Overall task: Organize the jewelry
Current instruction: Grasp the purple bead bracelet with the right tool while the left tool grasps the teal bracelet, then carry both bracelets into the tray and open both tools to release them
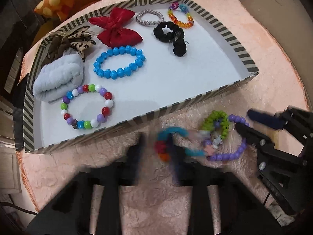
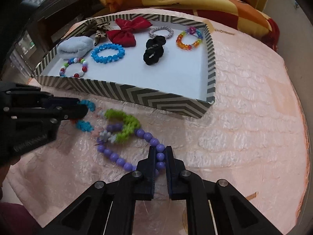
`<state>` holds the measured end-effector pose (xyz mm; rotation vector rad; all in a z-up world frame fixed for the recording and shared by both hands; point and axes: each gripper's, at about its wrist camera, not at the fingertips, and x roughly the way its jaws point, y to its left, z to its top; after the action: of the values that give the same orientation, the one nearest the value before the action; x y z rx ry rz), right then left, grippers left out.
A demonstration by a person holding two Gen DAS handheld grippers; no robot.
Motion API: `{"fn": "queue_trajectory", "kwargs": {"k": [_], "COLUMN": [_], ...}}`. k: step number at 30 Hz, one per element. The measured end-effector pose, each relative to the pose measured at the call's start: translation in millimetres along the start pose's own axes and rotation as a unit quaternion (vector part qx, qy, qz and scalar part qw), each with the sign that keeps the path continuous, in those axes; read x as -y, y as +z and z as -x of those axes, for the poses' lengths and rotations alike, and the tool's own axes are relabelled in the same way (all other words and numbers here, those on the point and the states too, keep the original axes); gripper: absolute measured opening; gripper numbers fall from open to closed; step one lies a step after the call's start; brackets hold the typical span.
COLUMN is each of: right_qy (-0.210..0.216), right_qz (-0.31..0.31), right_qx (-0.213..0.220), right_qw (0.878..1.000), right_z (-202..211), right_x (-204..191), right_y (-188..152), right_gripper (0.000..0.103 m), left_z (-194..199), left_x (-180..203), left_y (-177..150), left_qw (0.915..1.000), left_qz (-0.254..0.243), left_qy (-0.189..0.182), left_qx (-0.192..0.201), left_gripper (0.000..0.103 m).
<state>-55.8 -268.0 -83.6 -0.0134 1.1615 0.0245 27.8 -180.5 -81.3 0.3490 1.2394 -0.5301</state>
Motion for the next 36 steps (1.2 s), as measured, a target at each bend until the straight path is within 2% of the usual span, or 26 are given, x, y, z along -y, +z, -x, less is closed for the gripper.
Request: {"fn": "queue_trajectory", "kwargs": {"k": [3,9,11,18,20,29,36], "right_qy": [0.005,0.027,0.029,0.036,0.039,0.055,0.061], "right_qz": [-0.01,-0.029,-0.023,-0.012,-0.009,-0.022,-0.028], "right_qx": [0.006,0.037,0.046,0.07,0.08,0.118,0.108], "right_qw": [1.0,0.999,0.998,0.997,0.996,0.991,0.992], "right_z": [9.2,40.7,50.1,72.9,82.2,107.6,85.3], "right_x": [4.5,14.4,13.1,14.5,15.8,26.2,20.8], "right_y": [-1.8,1.9,5.6,20.8,26.9,64.3,90.4], "right_gripper": [0.008,0.008,0.008,0.008,0.008,0.008,0.008], "left_z": [7.7,40.2,49.7,87.8,105.2,153.5,142.8], "left_x": [-18.3,-34.7,-35.2,-41.5,-46.1,-56.7,-46.3], "left_y": [-9.8,-18.1,-25.5,-19.4,-27.9,-4.0,16.0], "left_qw": [0.9992,0.9985,0.9983,0.9967,0.9964,0.9929,0.9938], "left_qz": [0.023,0.033,0.031,0.037,0.037,0.039,0.027], "left_qy": [-0.032,-0.042,-0.042,-0.043,-0.043,-0.04,-0.037], "left_qx": [-0.008,0.016,0.025,0.058,0.063,0.105,0.101], "left_gripper": [0.01,0.01,0.01,0.01,0.01,0.01,0.01]}}
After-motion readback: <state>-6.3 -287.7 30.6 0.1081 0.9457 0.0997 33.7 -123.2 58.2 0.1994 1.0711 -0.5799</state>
